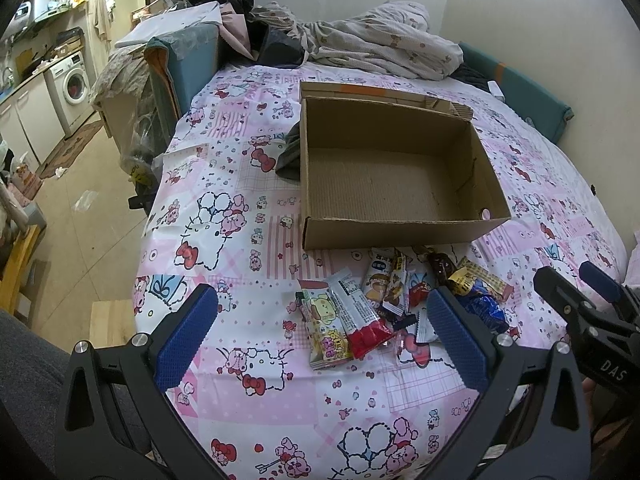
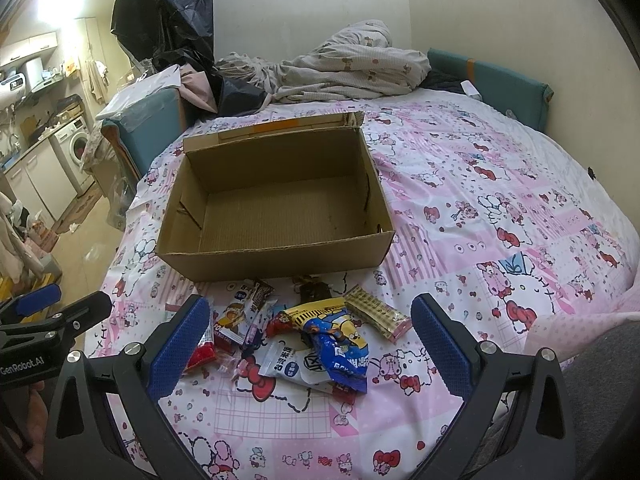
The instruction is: Organize snacks
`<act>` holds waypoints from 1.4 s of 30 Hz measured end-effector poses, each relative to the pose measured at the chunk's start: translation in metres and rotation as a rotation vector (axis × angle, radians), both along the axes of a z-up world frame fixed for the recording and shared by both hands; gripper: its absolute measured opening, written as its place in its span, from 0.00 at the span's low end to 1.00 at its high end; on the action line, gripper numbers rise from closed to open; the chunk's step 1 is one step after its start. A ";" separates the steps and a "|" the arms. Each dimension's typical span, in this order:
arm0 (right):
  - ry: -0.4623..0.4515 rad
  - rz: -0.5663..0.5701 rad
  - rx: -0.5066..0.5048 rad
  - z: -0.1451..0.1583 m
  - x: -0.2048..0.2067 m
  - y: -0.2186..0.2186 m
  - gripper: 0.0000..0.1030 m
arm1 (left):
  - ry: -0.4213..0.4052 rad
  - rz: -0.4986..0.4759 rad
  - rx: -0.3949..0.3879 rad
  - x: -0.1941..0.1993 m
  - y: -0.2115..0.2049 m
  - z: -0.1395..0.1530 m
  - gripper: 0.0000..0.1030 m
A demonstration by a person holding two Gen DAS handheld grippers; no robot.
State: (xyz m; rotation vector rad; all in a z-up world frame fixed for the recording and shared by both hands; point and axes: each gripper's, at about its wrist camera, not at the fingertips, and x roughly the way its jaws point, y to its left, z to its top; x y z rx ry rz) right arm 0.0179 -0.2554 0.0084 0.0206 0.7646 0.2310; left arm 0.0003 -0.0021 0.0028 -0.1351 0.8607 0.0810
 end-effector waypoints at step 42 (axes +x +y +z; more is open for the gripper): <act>0.775 0.189 -0.155 -0.137 0.125 0.025 0.58 | 0.102 0.120 -0.054 0.010 0.028 -0.014 1.00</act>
